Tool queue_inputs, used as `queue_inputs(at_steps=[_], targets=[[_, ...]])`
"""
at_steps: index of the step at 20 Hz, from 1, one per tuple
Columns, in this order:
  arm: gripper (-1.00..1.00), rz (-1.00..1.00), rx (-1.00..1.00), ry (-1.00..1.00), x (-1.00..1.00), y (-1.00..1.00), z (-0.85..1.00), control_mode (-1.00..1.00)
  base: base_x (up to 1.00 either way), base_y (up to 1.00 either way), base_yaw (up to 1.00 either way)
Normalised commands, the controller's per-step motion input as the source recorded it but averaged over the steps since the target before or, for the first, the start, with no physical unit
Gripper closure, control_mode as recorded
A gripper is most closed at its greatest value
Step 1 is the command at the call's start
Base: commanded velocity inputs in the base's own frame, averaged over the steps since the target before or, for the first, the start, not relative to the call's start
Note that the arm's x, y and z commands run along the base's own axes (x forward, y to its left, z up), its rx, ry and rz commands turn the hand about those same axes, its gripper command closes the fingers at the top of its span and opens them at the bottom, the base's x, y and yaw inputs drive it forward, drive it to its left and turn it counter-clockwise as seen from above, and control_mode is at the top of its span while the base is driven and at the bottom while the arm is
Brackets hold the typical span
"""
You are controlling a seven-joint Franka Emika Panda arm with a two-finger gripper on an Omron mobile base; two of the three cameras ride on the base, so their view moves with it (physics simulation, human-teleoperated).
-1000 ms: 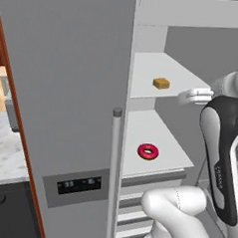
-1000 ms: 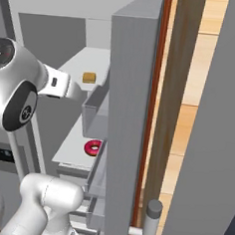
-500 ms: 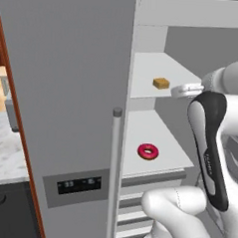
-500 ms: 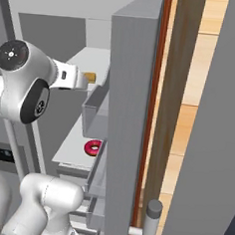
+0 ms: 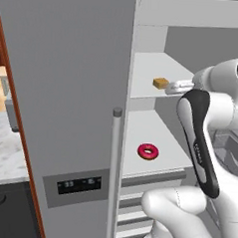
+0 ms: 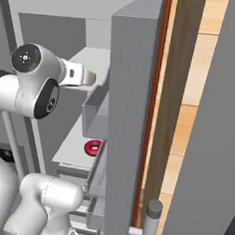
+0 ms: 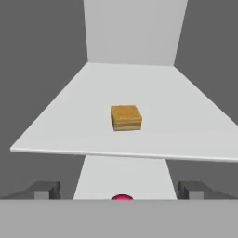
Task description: Take the cake and donut from the fridge and place them on the empty tray on the dining counter.
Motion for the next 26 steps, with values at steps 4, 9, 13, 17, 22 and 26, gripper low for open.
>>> queue_inputs(at_steps=[4,9,13,17,22,26], targets=[[-1.0,0.0,0.0,0.02,0.49,0.0,0.0,-1.0,0.0,0.0,0.0],[-1.0,0.0,0.0,-0.01,0.44,-0.01,-0.01,-1.0,0.0,0.0,0.0],[-1.0,0.01,0.0,0.01,0.49,0.0,-0.04,-1.0,0.0,0.0,0.0],[-1.0,0.02,0.0,0.0,0.38,0.0,-0.14,-1.0,0.0,0.0,0.0],[-1.0,0.02,0.0,0.0,0.21,0.0,-0.23,-1.0,0.0,0.0,0.0],[-1.0,0.0,0.0,0.0,0.26,0.0,-0.14,-1.0,0.0,0.0,0.0]])
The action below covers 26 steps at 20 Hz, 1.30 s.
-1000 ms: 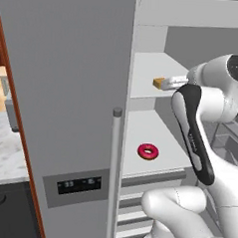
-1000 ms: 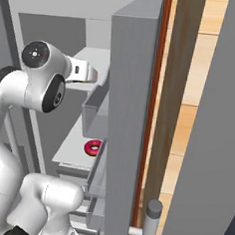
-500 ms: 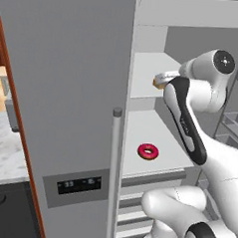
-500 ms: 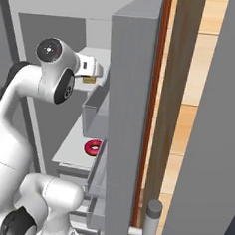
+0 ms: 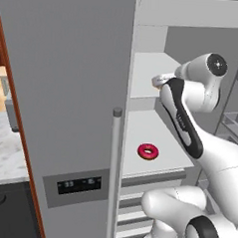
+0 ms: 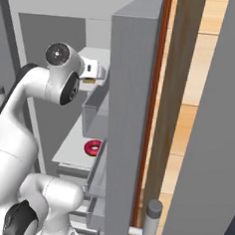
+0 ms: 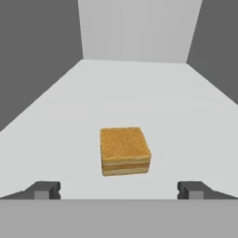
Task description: Take the cake and donut from the fridge and place them on the empty tray on the dining counter.
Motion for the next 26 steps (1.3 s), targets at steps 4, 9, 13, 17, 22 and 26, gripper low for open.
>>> queue_inputs(at_steps=[4,9,13,17,22,26], targets=[[-1.0,0.0,0.0,0.0,0.34,0.0,-0.06,-1.0,0.0,0.0,0.0],[-1.0,0.0,0.0,0.01,0.35,0.0,-0.05,-1.0,0.0,0.0,0.0],[-1.0,0.0,0.0,0.0,0.25,0.0,-0.07,-1.0,0.0,0.0,0.0],[-1.0,0.0,0.0,0.01,0.21,0.0,-0.16,-1.0,0.0,0.0,0.0],[-1.0,0.0,0.0,0.02,0.22,0.0,-0.23,-1.0,0.0,0.0,0.0],[-1.0,0.0,0.0,0.0,0.24,0.0,-0.12,-1.0,0.0,0.0,0.0]])
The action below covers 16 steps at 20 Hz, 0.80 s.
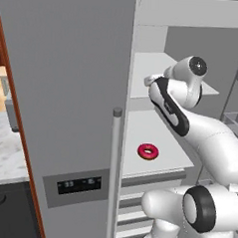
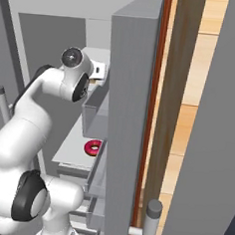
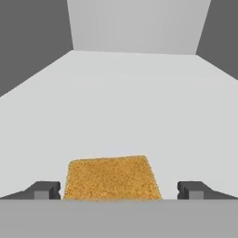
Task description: Take the cake and donut from the fridge and place them on the empty tray on the dining counter.
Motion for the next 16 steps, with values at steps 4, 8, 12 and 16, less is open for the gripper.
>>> queue_inputs(at_steps=[4,8,12,16], targets=[[-1.0,0.0,0.0,0.0,0.27,0.0,-0.22,-1.0,0.0,0.0,0.0],[-1.0,0.0,0.0,0.0,0.24,0.0,-0.25,-1.0,0.0,0.0,0.0],[1.0,0.0,0.0,0.03,0.4,0.05,-0.34,-1.0,0.0,0.0,0.0],[1.0,0.01,0.04,0.01,0.15,0.0,-0.25,-1.0,0.0,0.0,0.0]])
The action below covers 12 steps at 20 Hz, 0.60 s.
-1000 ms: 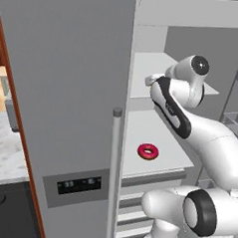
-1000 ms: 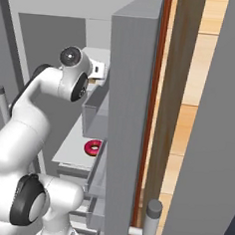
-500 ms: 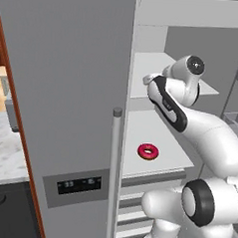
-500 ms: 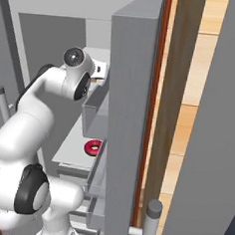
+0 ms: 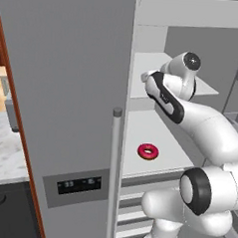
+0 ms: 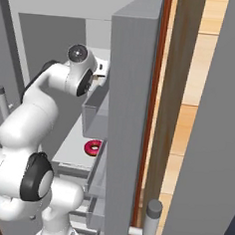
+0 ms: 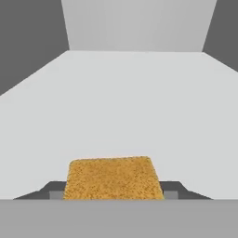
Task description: Take the cake and donut from the fridge and place them on the empty tray on the dining counter.
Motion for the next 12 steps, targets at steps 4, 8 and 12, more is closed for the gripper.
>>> queue_inputs(at_steps=[4,8,12], targets=[[1.0,0.03,0.03,0.0,0.0,0.0,-0.21,-1.0,0.0,0.0,0.0],[1.0,0.03,0.0,-0.19,-0.27,0.0,-0.08,-1.0,0.0,0.0,0.0],[1.0,0.0,-0.01,-0.26,-0.85,0.01,0.02,-1.0,0.0,0.0,0.0]])
